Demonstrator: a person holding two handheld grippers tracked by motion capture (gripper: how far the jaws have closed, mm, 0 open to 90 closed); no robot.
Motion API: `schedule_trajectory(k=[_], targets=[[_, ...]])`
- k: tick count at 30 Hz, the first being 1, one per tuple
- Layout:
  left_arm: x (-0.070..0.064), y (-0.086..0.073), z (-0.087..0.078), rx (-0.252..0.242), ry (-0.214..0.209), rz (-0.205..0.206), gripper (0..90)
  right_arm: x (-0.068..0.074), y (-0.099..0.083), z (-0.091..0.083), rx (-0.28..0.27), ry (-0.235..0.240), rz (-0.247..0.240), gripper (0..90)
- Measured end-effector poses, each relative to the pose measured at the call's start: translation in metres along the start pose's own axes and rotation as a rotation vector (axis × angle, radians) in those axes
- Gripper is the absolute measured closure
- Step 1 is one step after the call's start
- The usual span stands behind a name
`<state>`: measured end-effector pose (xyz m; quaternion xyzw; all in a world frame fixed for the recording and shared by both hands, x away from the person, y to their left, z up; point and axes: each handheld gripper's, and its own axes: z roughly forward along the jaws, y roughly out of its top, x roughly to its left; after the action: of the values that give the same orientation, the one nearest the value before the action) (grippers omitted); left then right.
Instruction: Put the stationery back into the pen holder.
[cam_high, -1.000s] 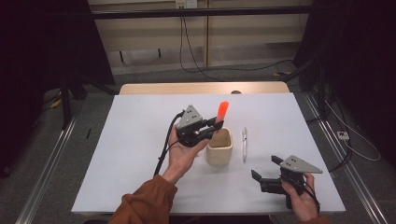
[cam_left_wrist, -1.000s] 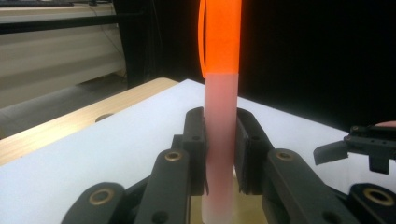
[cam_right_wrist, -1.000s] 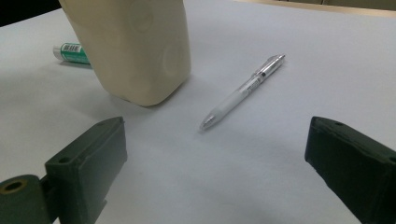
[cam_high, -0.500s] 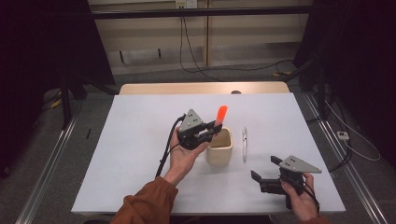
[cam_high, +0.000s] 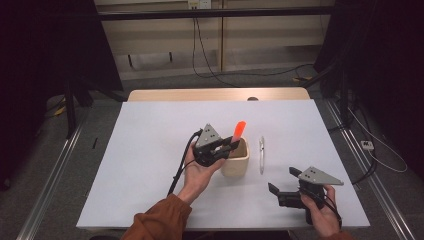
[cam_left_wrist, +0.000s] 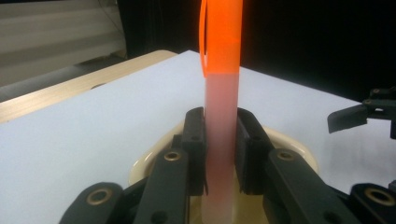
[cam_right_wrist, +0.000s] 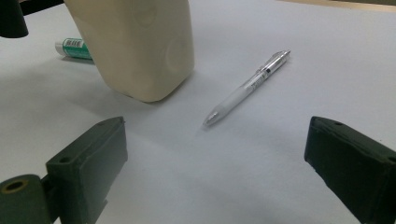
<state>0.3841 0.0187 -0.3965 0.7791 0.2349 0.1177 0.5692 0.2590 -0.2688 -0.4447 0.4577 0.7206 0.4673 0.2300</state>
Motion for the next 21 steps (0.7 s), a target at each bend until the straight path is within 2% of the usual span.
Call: schedule_trajectory(k=[2,5,7,8,11,13,18,21], targets=[[-0.001,0.0,0.001,0.009,0.004,0.02,75.9,0.0,0.0,0.0,0.002,0.002,0.001,6.3],[0.001,0.001,0.001,0.001,0.004,0.005,74.6,0.0,0.0,0.0,0.003,0.001,0.001,6.2],[0.001,0.001,0.0,0.008,0.002,0.012,72.1,0.0,0.0,0.0,0.003,0.002,0.001,6.2],[0.001,0.001,0.0,0.01,0.002,0.02,68.3,0.0,0.0,0.0,0.004,0.002,0.0,6.1],[0.001,0.002,-0.002,-0.008,-0.022,0.01,62.1,0.0,0.0,0.0,0.006,0.003,-0.002,6.2],[0.001,0.004,-0.004,-0.014,-0.028,0.021,58.1,0.0,0.0,0.0,0.008,0.004,-0.005,6.1],[0.005,0.01,-0.011,-0.012,-0.007,-0.011,38.8,0.0,0.0,0.0,0.01,0.004,-0.005,6.1],[0.007,0.012,-0.016,0.005,0.016,-0.008,29.0,0.0,0.0,0.0,0.014,0.004,-0.008,6.0]])
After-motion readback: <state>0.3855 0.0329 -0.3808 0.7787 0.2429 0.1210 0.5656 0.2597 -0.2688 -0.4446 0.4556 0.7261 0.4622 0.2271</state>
